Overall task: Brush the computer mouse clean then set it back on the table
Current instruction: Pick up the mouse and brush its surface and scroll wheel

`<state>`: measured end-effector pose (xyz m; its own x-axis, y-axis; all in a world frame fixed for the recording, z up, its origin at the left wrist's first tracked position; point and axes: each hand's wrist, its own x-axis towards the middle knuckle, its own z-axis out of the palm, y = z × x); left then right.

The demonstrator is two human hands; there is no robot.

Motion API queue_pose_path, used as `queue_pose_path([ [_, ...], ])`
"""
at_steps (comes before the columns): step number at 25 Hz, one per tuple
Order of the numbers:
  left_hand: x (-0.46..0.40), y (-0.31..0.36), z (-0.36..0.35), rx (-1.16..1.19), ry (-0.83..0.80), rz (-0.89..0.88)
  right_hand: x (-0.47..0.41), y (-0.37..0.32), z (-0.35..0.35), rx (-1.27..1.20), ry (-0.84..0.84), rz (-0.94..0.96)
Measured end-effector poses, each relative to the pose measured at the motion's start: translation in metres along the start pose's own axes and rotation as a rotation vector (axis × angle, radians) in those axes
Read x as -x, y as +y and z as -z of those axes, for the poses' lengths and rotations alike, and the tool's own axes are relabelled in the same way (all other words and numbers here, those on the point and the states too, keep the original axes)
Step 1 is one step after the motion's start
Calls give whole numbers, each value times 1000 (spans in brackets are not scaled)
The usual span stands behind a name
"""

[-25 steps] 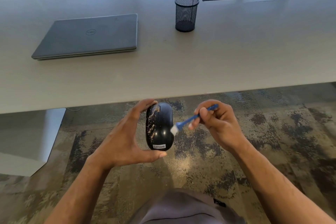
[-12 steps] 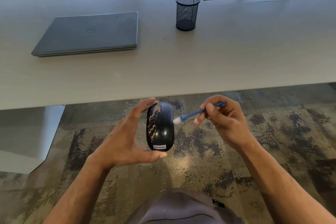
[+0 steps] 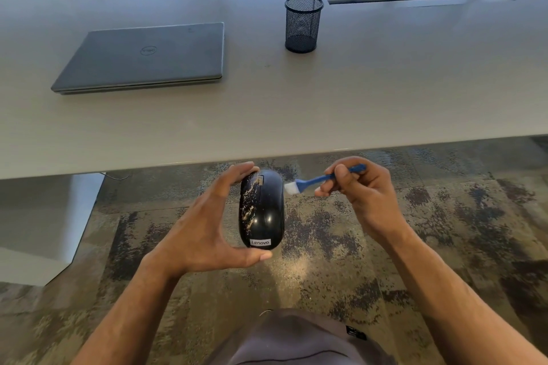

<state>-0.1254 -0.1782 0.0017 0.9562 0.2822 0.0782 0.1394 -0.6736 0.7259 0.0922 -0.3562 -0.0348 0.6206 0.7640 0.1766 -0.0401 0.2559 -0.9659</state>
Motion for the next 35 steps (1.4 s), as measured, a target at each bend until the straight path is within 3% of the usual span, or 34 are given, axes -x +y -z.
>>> queue_pose_path([
  [13,-3,5,-6,5,-7,-4,-28,-15,11,-117,-55,-37],
  [22,-7,5,-8,3,-16,-3,-60,-13,2,-21,-271,-102],
  [35,-14,3,-4,-13,14,-3,-40,-6,4,-39,-150,-15],
])
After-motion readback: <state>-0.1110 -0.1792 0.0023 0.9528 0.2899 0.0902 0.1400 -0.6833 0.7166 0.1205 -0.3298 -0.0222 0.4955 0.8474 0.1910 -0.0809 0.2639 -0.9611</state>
